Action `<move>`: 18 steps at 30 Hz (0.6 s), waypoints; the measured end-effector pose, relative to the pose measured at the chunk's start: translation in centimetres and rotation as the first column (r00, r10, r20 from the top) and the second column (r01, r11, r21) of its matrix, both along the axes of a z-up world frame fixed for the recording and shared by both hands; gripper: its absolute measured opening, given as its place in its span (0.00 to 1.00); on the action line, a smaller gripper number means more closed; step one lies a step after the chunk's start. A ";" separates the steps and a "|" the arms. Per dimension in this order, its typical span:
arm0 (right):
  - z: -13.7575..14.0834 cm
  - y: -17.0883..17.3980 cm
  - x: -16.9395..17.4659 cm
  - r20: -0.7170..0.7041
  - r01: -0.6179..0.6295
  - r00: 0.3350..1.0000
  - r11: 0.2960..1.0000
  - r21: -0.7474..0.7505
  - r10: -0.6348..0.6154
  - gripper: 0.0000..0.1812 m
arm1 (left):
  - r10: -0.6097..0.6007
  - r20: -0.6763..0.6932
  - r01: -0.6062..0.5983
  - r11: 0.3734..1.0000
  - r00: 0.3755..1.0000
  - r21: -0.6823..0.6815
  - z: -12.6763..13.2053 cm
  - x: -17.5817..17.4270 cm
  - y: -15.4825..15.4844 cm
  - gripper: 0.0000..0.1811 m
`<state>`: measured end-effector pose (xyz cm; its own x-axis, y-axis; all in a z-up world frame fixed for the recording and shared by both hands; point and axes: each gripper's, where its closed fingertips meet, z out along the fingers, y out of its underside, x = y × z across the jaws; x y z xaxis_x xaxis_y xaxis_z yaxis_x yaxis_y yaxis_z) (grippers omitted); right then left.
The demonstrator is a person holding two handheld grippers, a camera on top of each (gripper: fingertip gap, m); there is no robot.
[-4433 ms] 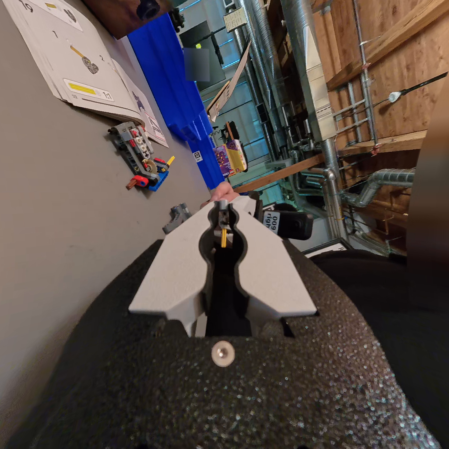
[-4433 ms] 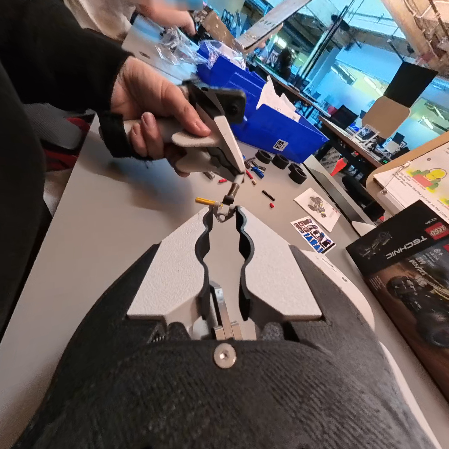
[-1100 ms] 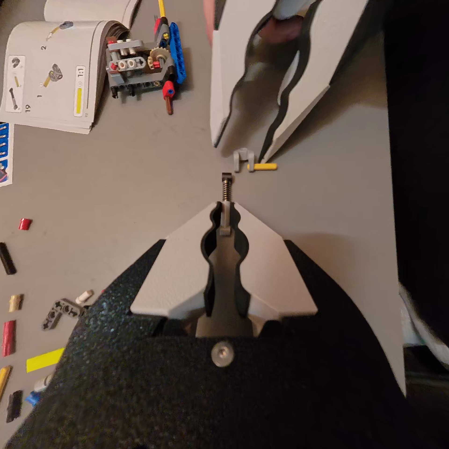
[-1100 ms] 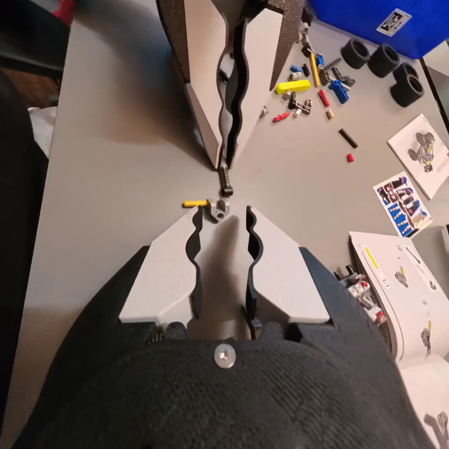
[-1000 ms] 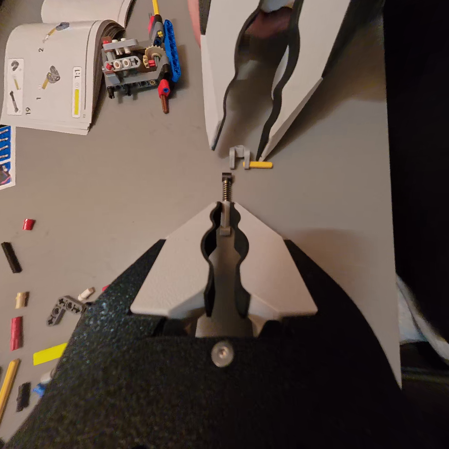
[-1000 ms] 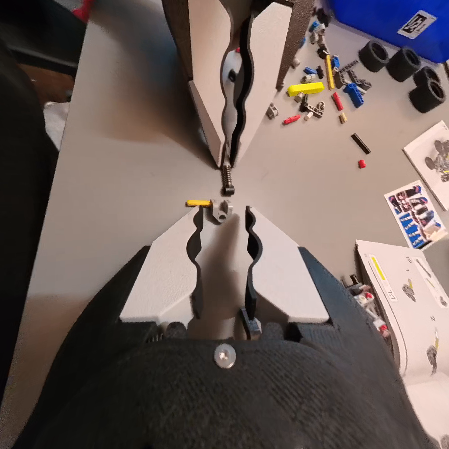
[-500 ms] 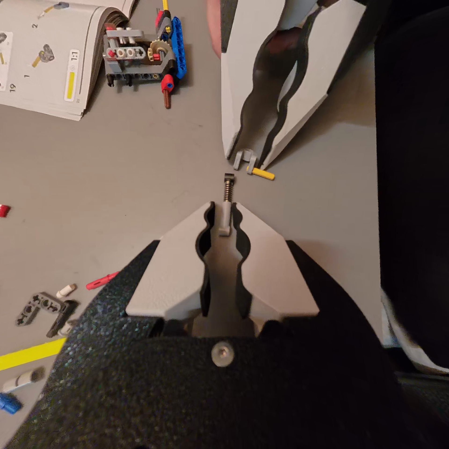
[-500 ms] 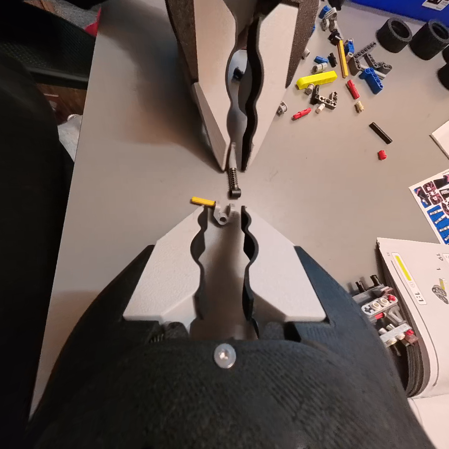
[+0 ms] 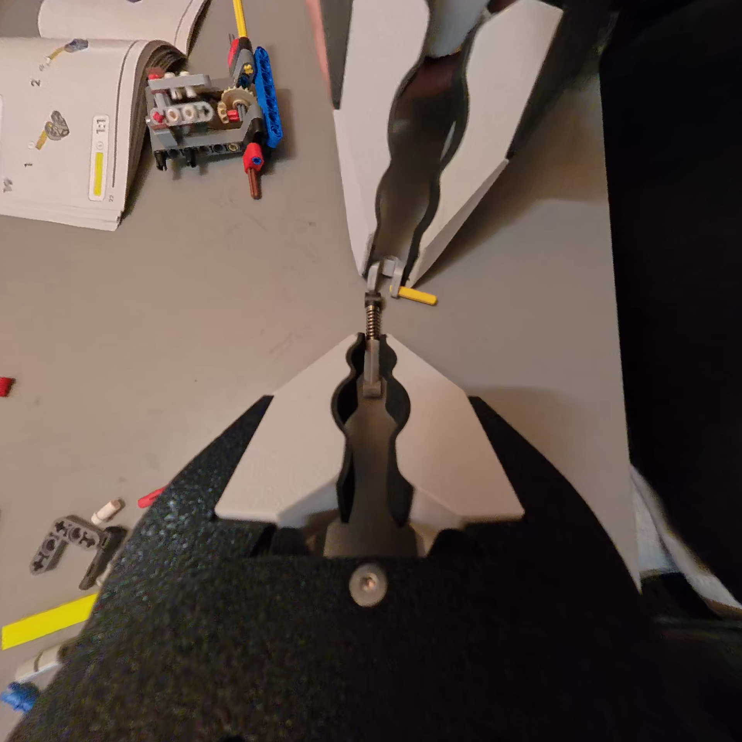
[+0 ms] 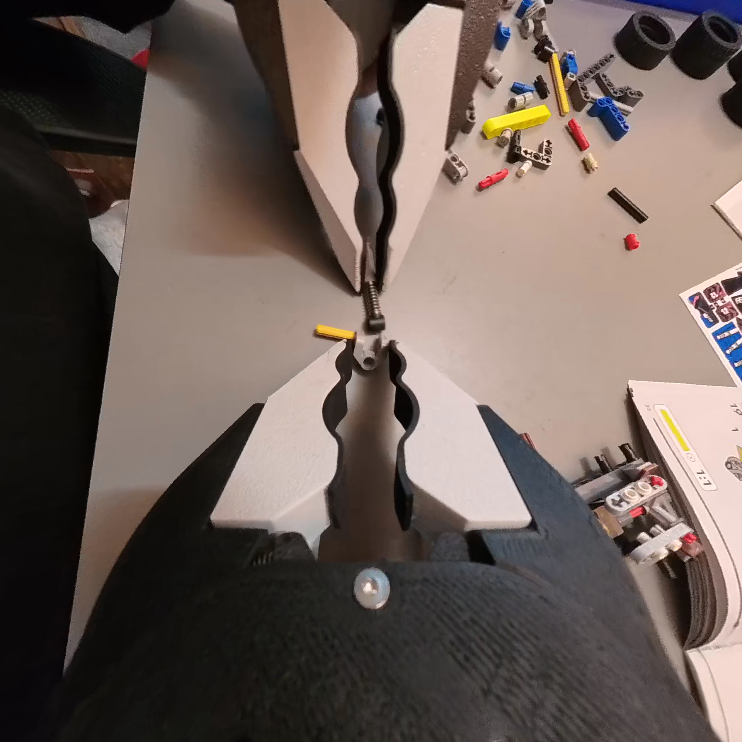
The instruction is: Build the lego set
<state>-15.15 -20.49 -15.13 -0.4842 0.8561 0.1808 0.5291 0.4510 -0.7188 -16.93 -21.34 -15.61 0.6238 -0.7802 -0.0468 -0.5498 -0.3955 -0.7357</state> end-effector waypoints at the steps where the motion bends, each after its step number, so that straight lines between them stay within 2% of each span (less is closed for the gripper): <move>1: 0.0 0.0 0.0 -0.004 0.008 1.000 1.000 -0.007 -0.008 0.10 | -0.008 -0.011 0.008 1.000 1.000 0.015 0.0 0.0 0.0 0.02; 6: 0.1 0.0 0.1 -0.010 0.030 0.999 0.999 -0.018 -0.030 0.13 | -0.006 -0.013 0.007 1.000 1.000 0.017 0.0 0.2 0.0 0.02; 10: 0.0 0.2 0.2 -0.001 0.034 0.999 0.999 -0.009 -0.034 0.08 | -0.017 0.005 0.017 1.000 1.000 -0.007 0.0 0.5 -0.1 0.03; 18: 0.0 0.1 0.2 -0.004 0.034 0.999 0.998 -0.046 -0.034 0.08 | -0.043 0.034 0.044 0.998 0.999 -0.042 0.0 0.7 -0.2 0.03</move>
